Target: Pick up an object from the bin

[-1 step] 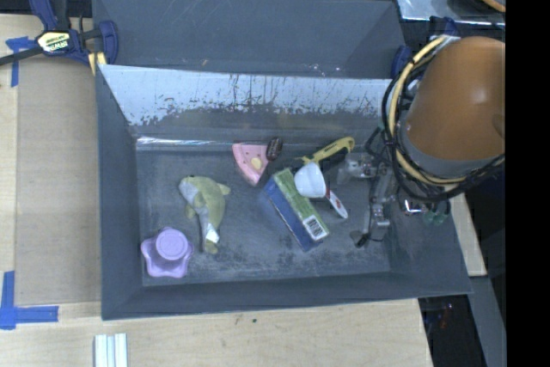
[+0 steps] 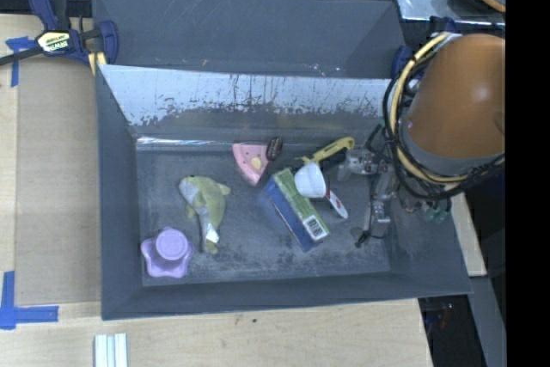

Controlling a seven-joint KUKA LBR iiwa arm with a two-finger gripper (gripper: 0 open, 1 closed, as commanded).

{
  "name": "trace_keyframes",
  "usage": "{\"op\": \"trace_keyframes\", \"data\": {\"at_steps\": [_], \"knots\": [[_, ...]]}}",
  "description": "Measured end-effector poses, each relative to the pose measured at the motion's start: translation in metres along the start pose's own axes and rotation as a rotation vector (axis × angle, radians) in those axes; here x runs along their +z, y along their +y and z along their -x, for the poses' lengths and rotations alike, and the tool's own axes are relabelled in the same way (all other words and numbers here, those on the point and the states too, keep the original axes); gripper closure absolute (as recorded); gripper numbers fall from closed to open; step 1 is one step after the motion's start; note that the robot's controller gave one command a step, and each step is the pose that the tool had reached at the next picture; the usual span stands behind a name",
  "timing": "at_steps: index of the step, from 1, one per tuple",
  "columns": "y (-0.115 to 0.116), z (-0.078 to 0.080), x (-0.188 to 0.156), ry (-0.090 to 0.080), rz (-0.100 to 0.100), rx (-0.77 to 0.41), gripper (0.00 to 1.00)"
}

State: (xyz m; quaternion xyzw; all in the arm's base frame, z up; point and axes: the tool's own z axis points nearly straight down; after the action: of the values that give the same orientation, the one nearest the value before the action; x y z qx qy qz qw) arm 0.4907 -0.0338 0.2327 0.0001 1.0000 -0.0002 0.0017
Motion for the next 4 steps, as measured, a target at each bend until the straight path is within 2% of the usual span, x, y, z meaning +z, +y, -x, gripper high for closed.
{"op": "trace_keyframes", "data": {"at_steps": [1,2,3,4], "knots": [[0.015,0.008,0.133,-0.005,0.0,0.096,0.0],[0.021,-0.004,0.069,-0.019,0.0,0.155,0.0],[0.036,-0.002,0.133,-0.005,0.0,0.228,0.0],[0.051,0.003,0.162,-0.024,0.0,0.243,0.0]]}}
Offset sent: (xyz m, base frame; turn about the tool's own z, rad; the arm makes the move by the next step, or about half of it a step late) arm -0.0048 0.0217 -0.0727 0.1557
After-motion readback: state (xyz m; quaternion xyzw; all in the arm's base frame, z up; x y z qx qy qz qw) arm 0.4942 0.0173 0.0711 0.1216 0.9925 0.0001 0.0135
